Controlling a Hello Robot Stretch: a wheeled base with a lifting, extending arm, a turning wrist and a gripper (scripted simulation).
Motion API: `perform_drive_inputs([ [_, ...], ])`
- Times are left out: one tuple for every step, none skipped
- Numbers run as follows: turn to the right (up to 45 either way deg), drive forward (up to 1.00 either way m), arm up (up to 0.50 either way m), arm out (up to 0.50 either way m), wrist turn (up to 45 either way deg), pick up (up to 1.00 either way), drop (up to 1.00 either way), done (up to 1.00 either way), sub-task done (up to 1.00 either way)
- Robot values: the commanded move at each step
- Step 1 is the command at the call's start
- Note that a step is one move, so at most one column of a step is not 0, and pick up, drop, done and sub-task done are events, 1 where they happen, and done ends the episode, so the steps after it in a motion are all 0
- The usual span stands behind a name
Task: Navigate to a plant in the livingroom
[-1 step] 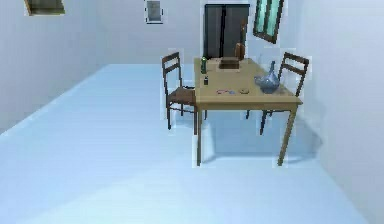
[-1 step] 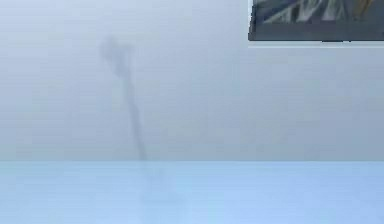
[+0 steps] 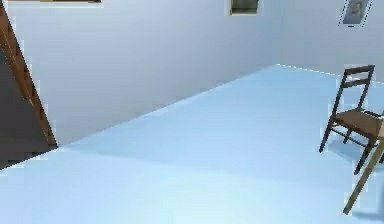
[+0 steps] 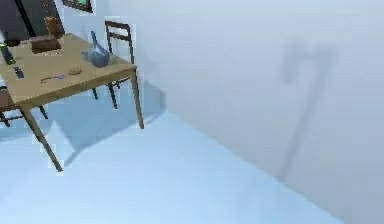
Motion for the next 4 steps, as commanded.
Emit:
perform_drive_inputs([
  [-45.0,0.00,0.00,0.00,0.0,0.00,0.00,0.00,0.00],
  [-12.0,0.00,0.00,0.00,0.0,0.00,0.00,0.00,0.00],
  [0.0,1.00,0.00,0.00,0.0,0.00,0.00,0.00,0.00],
  [0.0,1.00,0.00,0.00,0.0,0.00,0.00,0.00,0.00],
])
